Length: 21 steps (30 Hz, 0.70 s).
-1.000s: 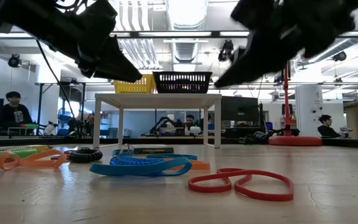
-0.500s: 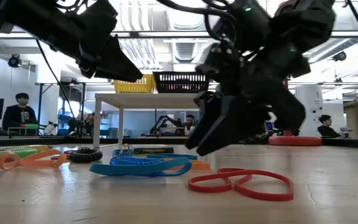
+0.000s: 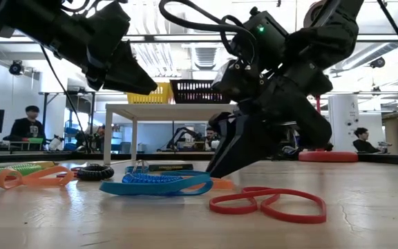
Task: Pick & Place Office Desk Supplies
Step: Put the blue rubber band into the red bin
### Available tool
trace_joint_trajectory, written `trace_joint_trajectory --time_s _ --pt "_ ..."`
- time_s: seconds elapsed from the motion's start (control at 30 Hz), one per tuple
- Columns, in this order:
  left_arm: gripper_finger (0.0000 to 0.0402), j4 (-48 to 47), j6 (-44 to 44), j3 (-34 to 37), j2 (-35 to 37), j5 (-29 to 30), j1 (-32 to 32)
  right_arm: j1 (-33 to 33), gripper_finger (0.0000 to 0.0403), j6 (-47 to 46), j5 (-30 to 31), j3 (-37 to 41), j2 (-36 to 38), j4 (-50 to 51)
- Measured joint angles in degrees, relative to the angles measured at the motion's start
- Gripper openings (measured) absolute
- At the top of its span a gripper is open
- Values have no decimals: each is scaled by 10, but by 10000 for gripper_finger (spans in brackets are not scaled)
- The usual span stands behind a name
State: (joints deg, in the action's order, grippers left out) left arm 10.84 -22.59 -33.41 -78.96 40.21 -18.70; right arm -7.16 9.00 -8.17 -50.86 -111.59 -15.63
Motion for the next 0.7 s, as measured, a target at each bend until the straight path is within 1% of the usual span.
trace_joint_trajectory --time_s 0.03,0.07,0.13,0.2,0.33,0.43,0.53,0.63,0.7 --pt "188 -1 0 0 0 0 0 0 25 2 2 1 2 2" --pt "188 -1 0 0 0 0 0 0 18 2 4 1 6 6" --pt "188 -1 0 0 0 0 0 0 14 -1 9 3 19 23" --pt "188 -1 0 0 0 0 0 0 11 -8 29 4 42 56" --pt "188 -1 0 0 0 0 0 0 10 -13 76 -8 117 118" --pt "188 -2 0 0 0 0 0 -1 9 -15 105 -10 175 134" --pt "188 -3 1 0 0 0 0 2 9 -14 160 -13 234 131" --pt "188 -4 1 0 0 1 0 15 9 -7 245 -23 283 123" --pt "187 -3 7 0 0 1 0 33 9 1 290 -35 305 124"
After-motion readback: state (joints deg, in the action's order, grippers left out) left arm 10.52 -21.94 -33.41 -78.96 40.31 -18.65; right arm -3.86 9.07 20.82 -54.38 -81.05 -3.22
